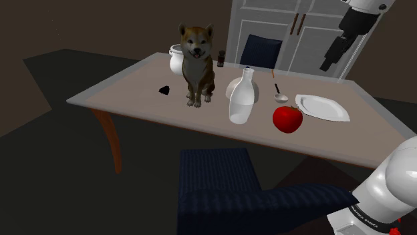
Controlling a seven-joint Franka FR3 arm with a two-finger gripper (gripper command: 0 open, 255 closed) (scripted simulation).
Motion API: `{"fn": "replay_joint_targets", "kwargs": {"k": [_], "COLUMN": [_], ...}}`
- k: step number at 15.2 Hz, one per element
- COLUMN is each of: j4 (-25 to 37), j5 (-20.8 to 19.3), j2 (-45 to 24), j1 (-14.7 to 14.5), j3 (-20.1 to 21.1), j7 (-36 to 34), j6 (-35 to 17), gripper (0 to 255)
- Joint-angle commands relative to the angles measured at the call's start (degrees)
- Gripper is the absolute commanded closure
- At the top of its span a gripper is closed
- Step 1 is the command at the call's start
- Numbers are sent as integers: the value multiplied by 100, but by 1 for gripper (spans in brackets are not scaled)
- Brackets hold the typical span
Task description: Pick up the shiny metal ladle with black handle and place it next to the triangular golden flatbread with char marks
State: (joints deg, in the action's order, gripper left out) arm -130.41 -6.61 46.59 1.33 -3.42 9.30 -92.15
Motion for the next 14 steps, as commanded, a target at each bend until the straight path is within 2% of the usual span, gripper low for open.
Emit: {"fn": "replay_joint_targets", "kwargs": {"k": [1, 7, 14], "j4": [0, 15, 325], "j5": [0, 36, 148], "j2": [0, -992, -2275], "j1": [0, 268, 532], "j3": [0, -182, -441], "j7": [0, -555, -1118], "j6": [0, -985, -1966], "gripper": [0, 0, 0]}}
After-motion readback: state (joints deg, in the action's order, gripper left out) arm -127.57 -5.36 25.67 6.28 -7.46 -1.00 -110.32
